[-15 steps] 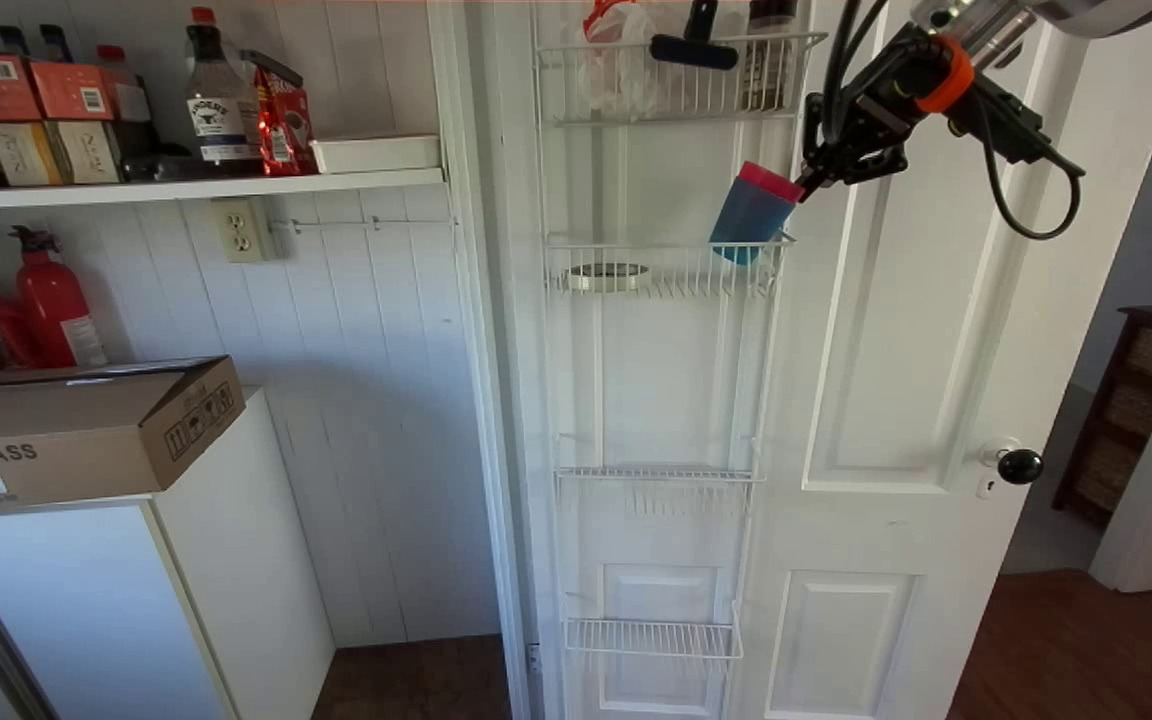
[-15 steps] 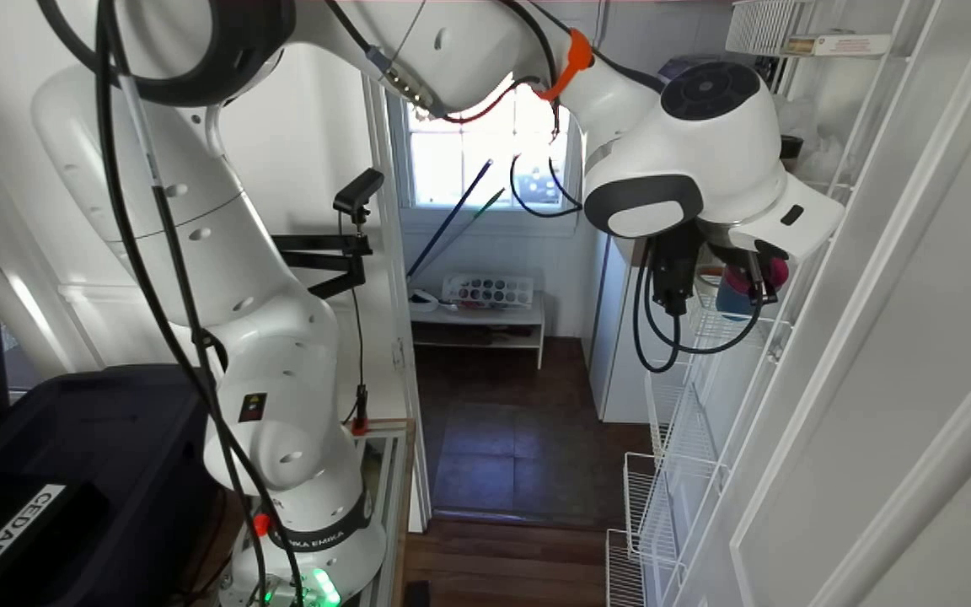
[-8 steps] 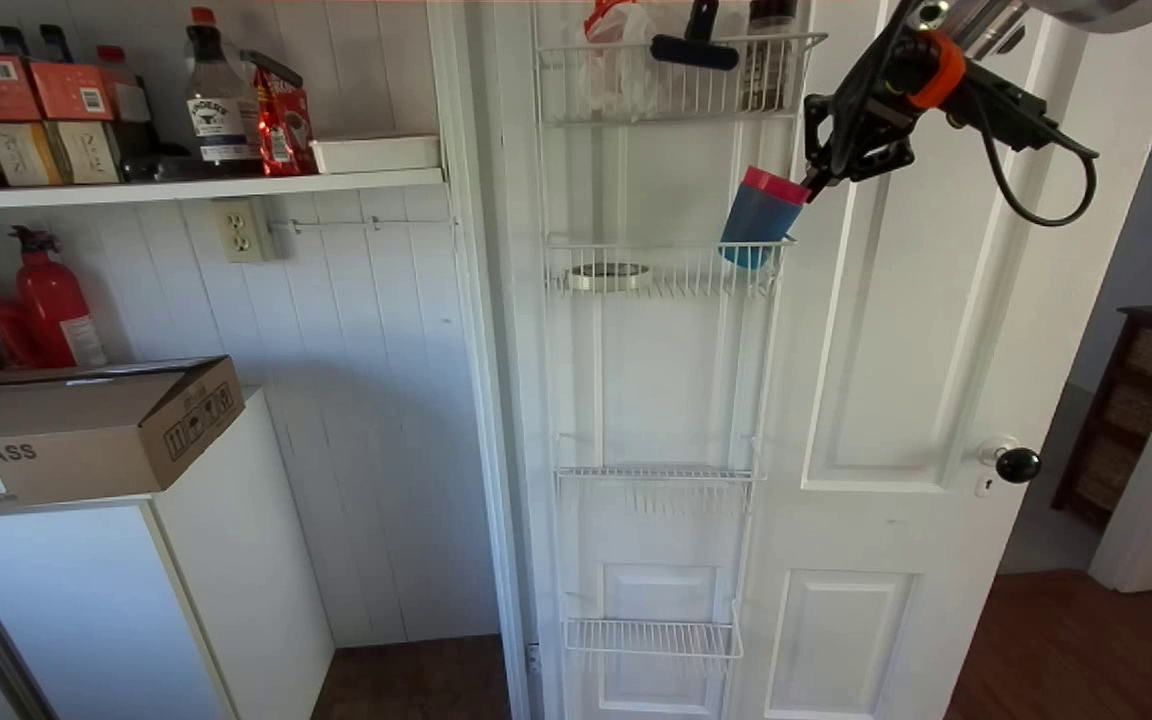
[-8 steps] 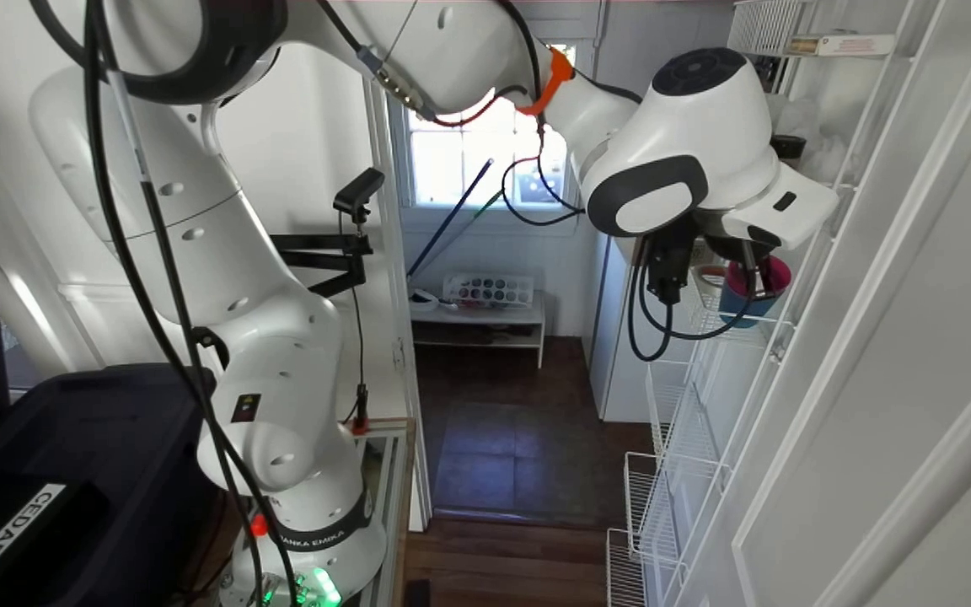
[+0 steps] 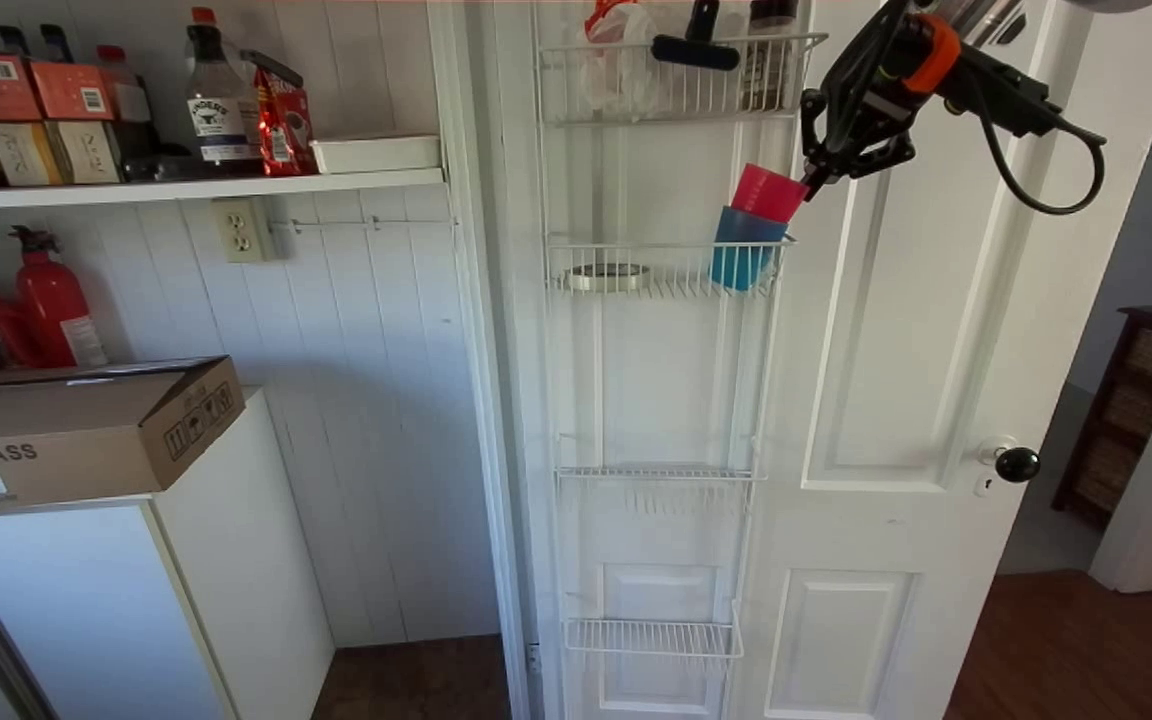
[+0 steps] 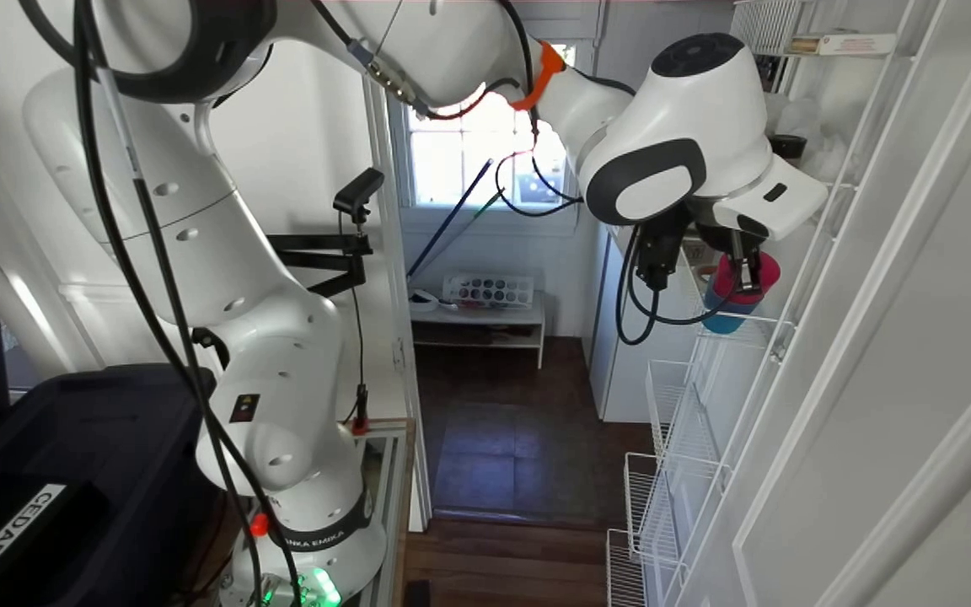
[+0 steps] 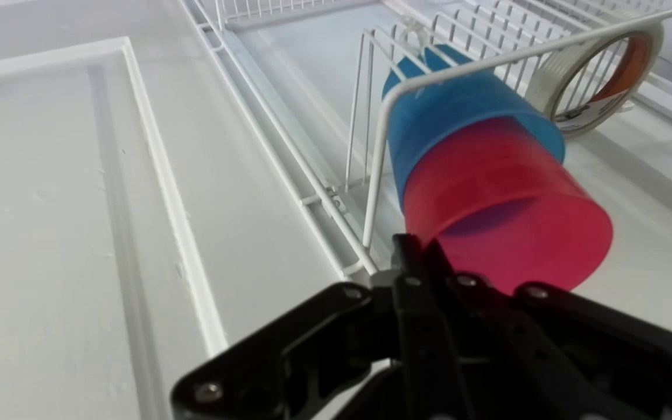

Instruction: Remove the pink cup from the blue cup and put it on the third rack from the bottom

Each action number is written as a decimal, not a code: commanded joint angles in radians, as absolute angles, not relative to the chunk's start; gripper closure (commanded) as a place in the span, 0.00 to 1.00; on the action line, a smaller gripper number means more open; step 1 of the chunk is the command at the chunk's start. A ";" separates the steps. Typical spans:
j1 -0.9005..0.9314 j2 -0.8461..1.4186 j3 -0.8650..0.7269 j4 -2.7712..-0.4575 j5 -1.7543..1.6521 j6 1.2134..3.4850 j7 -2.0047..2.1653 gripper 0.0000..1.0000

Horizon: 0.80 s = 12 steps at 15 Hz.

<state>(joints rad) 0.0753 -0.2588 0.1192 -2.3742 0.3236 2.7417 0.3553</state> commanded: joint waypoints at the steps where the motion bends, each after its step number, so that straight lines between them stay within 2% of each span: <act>1: 0.071 -0.283 0.121 -2.372 0.319 2.737 0.395 0.99; 12: 0.119 -0.345 0.046 -2.384 0.549 2.673 0.378 0.99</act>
